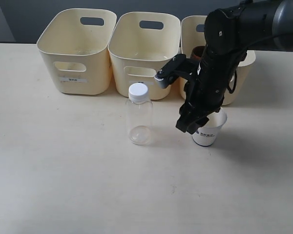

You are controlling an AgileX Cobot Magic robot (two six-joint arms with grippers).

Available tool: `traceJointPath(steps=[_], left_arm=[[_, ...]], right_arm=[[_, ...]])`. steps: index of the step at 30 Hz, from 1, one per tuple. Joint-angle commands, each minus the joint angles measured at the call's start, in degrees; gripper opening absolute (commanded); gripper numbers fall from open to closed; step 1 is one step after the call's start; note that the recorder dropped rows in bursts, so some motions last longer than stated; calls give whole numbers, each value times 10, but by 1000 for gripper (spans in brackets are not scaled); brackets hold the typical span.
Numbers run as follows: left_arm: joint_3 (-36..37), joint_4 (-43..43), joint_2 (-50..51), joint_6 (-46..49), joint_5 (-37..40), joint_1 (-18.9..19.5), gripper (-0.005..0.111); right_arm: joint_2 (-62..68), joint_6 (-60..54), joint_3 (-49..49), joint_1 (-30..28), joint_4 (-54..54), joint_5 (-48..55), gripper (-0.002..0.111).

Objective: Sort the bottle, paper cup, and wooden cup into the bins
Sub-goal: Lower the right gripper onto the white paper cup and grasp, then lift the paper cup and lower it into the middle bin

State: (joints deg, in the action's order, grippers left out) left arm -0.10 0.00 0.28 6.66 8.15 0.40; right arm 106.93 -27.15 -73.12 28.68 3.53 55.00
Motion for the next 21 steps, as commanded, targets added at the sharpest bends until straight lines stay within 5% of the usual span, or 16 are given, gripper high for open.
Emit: traceJointPath(steps=[1, 8, 12, 21], left_arm=[[1, 0, -3, -1, -4, 0, 0], [1, 0, -3, -1, -4, 0, 0], [1, 0, -3, -1, -4, 0, 0], [1, 0, -3, -1, -4, 0, 0]], right_arm=[[13, -1, 3, 0, -20, -11, 49], [35, 3, 3, 0, -35, -8, 43], [33, -10, 3, 0, -60, 28, 1], [-77, -11, -9, 0, -76, 72, -1]])
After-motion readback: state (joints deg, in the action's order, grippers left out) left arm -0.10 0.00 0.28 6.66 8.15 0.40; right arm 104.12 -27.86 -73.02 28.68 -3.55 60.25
